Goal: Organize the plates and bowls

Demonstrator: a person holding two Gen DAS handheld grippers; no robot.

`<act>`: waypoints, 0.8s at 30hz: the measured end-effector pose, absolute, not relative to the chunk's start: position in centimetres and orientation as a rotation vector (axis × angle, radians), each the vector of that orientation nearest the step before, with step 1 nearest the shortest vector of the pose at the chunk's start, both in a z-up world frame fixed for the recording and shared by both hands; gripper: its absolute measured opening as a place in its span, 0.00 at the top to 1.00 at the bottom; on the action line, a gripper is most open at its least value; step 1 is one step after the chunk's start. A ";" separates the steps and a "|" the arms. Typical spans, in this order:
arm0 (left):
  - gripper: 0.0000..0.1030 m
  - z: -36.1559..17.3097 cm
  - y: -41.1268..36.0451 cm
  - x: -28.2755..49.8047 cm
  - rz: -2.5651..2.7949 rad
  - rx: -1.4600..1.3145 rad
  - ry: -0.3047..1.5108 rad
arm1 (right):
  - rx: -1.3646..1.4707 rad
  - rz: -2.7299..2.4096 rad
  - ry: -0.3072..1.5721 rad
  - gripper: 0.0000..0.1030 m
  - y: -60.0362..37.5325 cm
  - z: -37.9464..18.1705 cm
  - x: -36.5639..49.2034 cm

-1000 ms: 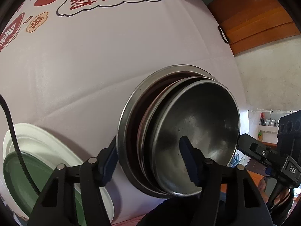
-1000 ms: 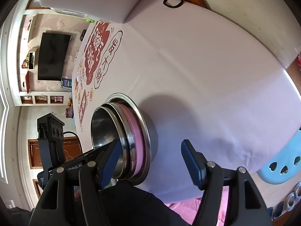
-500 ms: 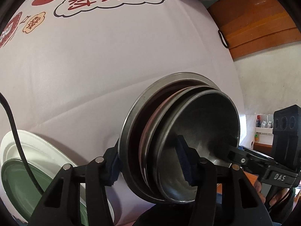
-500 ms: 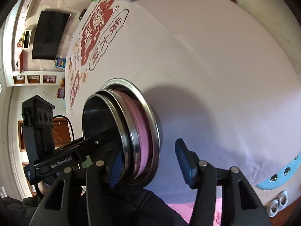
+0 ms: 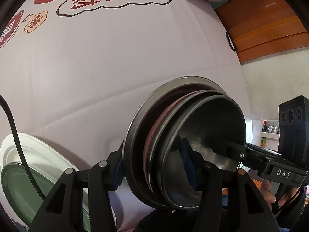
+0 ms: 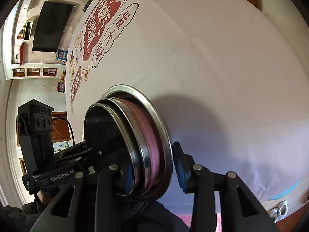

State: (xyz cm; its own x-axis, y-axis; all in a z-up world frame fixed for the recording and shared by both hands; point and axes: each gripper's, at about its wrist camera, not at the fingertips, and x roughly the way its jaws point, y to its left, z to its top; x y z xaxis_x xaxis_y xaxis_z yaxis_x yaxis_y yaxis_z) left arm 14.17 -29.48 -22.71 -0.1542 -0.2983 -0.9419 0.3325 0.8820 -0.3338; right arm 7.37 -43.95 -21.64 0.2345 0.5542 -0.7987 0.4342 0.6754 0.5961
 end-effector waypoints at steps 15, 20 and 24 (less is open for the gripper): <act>0.54 -19.9 -27.9 13.0 -0.461 -0.009 1.517 | 0.684 0.246 1.419 0.66 -42.2 -19.7 10.0; 0.54 -18.1 -26.7 12.4 -0.425 -0.035 1.450 | 0.649 0.305 1.378 0.66 -41.5 -18.5 10.4; 0.54 -16.9 -25.8 11.7 -0.395 -0.058 1.418 | 0.616 0.345 1.356 0.66 -40.7 -17.6 10.4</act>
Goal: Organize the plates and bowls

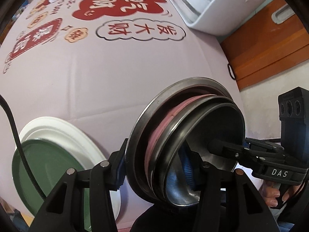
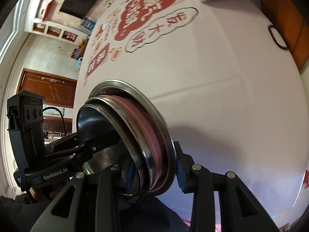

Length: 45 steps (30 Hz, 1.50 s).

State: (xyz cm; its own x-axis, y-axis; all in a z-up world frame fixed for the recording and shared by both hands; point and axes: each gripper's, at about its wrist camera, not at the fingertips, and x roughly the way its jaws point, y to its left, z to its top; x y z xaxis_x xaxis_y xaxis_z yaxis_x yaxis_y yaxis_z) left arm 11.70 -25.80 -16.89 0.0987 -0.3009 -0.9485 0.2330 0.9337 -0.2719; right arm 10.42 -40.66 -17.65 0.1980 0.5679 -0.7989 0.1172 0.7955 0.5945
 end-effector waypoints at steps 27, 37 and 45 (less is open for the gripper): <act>0.53 -10.9 -19.1 4.7 -0.231 -0.029 1.236 | 0.476 0.537 1.311 0.66 -32.4 -14.3 8.2; 0.53 -11.7 -13.7 3.1 -0.185 -0.056 1.280 | 0.457 0.570 1.370 0.66 -26.6 -15.1 7.7; 0.53 -12.6 -9.2 2.8 -0.172 -0.083 1.323 | 0.425 0.561 1.409 0.66 -22.3 -15.6 8.0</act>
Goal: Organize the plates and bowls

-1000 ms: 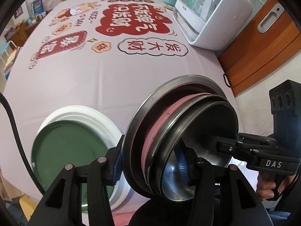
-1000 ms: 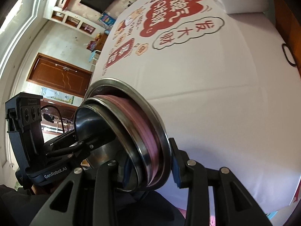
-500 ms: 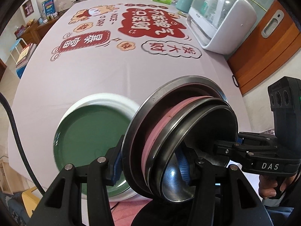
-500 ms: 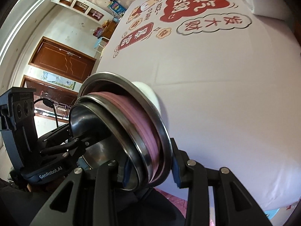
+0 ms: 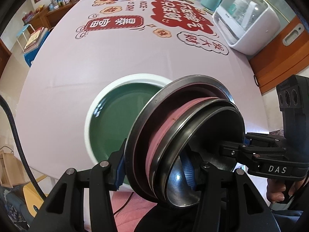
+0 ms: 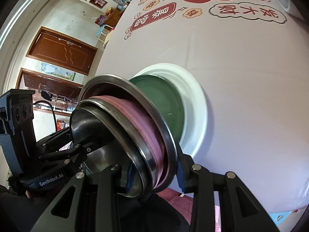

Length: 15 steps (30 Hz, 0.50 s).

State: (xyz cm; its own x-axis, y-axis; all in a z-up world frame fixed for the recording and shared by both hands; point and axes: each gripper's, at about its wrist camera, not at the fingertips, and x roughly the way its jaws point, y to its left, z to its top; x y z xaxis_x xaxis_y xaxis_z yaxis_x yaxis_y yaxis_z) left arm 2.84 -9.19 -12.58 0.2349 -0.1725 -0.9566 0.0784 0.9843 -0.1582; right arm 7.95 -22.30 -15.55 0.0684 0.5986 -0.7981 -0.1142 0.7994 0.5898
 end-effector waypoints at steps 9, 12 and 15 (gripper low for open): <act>0.53 -14.0 -6.0 4.0 -0.224 -0.074 1.385 | 0.414 0.479 1.430 0.66 -19.4 -15.9 8.0; 0.53 -14.5 -5.3 4.7 -0.252 -0.059 1.414 | 0.404 0.429 1.426 0.64 -18.7 -15.9 7.9; 0.53 -14.9 -5.2 5.3 -0.291 -0.013 1.433 | 0.392 0.370 1.415 0.64 -18.1 -15.9 7.7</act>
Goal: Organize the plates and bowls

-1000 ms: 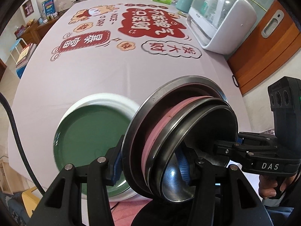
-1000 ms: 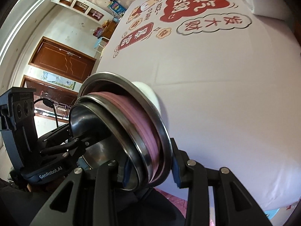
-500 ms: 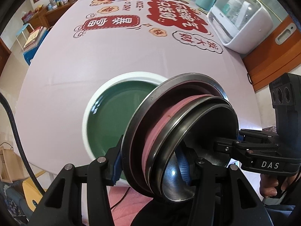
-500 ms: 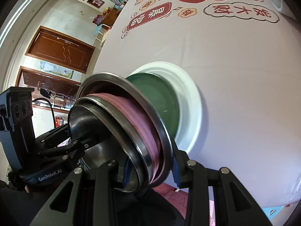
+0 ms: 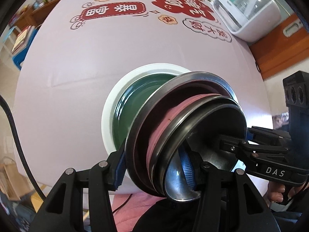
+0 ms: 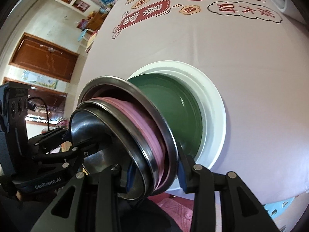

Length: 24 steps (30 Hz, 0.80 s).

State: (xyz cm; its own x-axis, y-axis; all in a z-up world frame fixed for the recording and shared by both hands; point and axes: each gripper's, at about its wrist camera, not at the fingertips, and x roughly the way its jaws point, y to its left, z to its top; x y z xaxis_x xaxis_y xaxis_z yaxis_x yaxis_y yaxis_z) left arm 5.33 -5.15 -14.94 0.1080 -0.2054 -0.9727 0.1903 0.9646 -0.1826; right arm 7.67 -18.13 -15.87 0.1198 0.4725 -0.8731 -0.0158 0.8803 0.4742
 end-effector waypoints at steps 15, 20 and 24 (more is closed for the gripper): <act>0.53 -16.2 -5.8 7.0 -0.470 0.168 1.470 | 0.522 0.093 1.242 0.49 -17.7 -14.3 4.9; 0.51 -14.7 -6.5 7.1 -0.477 0.210 1.410 | 0.511 0.073 1.225 0.48 -17.1 -13.5 4.4; 0.49 -13.1 -7.1 6.8 -0.482 0.207 1.355 | 0.486 0.078 1.186 0.39 -17.2 -12.2 4.1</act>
